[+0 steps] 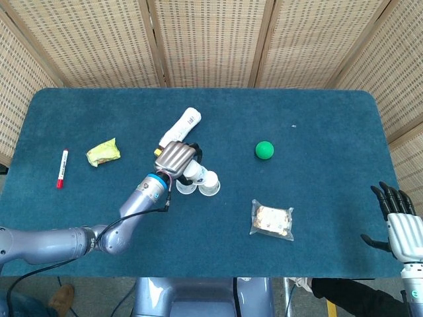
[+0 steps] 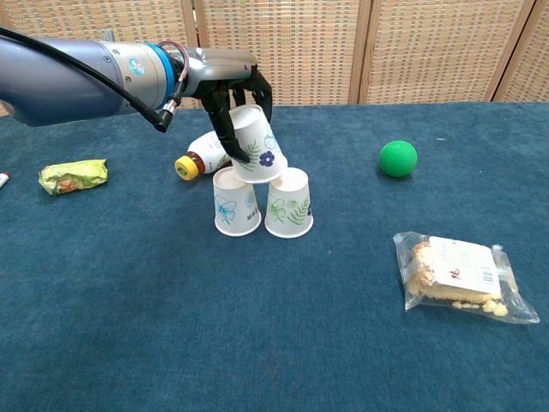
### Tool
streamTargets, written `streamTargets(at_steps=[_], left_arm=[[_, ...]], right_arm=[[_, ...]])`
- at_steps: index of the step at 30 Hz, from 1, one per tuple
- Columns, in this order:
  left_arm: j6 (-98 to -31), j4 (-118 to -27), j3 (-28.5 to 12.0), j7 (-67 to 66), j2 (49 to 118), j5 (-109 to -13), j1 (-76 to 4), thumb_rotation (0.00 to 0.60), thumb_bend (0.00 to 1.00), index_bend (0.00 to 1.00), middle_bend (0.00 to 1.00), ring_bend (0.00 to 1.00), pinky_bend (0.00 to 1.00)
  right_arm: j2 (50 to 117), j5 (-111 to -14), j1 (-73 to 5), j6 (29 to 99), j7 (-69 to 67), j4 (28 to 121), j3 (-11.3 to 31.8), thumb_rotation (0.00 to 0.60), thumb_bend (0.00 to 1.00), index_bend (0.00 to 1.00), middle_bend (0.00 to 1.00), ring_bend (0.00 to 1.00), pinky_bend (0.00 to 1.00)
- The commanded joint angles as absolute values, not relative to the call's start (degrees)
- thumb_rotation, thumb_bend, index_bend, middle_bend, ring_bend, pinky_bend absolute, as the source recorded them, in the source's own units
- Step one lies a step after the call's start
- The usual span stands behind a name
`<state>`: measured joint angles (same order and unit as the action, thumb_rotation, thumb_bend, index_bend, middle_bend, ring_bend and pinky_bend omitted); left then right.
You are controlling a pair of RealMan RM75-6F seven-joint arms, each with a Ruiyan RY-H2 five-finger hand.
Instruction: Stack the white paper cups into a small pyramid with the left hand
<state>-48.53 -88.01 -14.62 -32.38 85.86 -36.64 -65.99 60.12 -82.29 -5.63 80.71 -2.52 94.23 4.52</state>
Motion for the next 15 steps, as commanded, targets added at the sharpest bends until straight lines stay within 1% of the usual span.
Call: streamTargets(at_steps=[1,3,5,6,9,11,15], left_arm=[[-47.5,-88.5,-14.4,-32.4,85.4,-35.0,-66.6,0.600,0.08,0.34,0.16,0.22,0.27],[-46.7,-89.3,-14.4,-32.5,84.7,-33.6,-67.1,0.600,0.03,0.20,0.04,0.08,0.21],[-46.5,-89.9,-14.5,-32.3,84.2,-33.1,-67.4,0.600,0.01,0.07,0.00,0.01,0.15],[-46.7,-90.3,-14.5,-32.2,83.8,-33.3,-67.4,0.600,0.01,0.02,0.00,0.00,0.11],[-47.8,-92.0,-15.2,-30.7,82.6,-34.7,-67.0,0.600,0.00,0.00,0.00,0.00,0.06],[-49.8,-95.9,-16.9,-27.6,79.3,-37.7,-65.1,0.600,0.00,0.00,0.00,0.00,0.04],[-51.7,-100.5,-17.8,-24.3,73.9,-42.2,-62.0,0.600,0.00,0.00,0.00,0.00,0.00]], right_arm=[[60.1,-82.3,-5.6,80.7,-2.5,94.2,4.5,0.600,0.00,0.00,0.00,0.00,0.00],[60.1,-82.3,-5.6,80.6,-2.5,94.2,4.5,0.600,0.00,0.00,0.00,0.00,0.00],[60.1,-82.3,-5.6,80.7,-2.5,94.2,4.4,0.600,0.00,0.00,0.00,0.00,0.00],[60.1,-82.4,-5.6,80.7,-2.4,94.3,4.4,0.600,0.00,0.00,0.00,0.00,0.00],[60.1,-82.6,-5.5,80.9,-2.5,94.3,4.4,0.600,0.00,0.00,0.00,0.00,0.00],[60.0,-82.9,-5.4,81.2,-2.6,94.5,4.3,0.600,0.00,0.00,0.00,0.00,0.00],[59.8,-83.2,-5.1,81.7,-2.9,94.6,4.2,0.600,0.00,0.00,0.00,0.00,0.00]])
